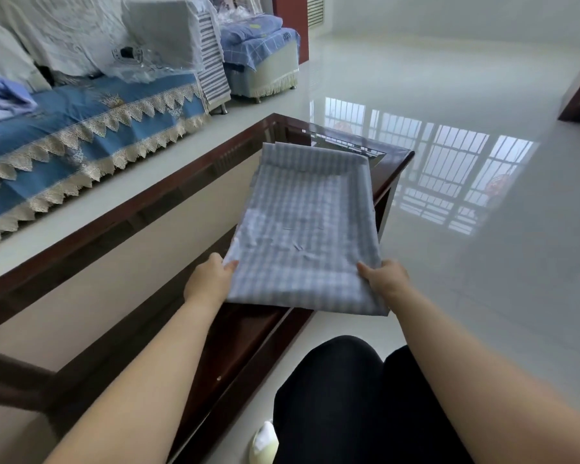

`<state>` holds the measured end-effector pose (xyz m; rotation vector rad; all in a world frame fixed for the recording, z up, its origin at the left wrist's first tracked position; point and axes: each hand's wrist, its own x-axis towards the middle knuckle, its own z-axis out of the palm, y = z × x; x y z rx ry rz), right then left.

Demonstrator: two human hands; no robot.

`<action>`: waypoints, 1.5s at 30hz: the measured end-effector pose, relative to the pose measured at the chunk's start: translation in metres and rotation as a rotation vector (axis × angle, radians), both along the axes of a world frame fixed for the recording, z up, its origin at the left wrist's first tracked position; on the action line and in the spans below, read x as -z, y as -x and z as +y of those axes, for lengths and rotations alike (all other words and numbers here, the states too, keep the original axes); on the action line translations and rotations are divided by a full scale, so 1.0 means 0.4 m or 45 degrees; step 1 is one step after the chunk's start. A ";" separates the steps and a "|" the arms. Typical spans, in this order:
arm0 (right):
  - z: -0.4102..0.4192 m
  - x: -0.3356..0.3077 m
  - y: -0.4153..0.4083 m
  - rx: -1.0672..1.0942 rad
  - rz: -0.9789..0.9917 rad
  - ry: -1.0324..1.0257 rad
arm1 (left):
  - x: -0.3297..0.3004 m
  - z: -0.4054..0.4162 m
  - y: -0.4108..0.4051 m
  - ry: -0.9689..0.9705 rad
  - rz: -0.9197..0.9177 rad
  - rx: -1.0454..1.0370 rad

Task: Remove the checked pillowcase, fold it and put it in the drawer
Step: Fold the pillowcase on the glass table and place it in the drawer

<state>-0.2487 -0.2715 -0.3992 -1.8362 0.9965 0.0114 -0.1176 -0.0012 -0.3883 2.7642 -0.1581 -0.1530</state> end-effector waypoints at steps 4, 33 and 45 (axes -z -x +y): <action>0.011 0.008 0.003 -0.061 0.213 0.063 | 0.011 -0.004 0.054 -0.295 -0.063 0.011; 0.046 0.033 -0.023 -0.519 0.006 0.547 | -0.062 -0.020 0.249 -0.575 0.173 0.651; 0.064 -0.003 -0.263 -0.575 -0.105 0.675 | -0.046 -0.021 -0.228 -0.422 -0.084 0.320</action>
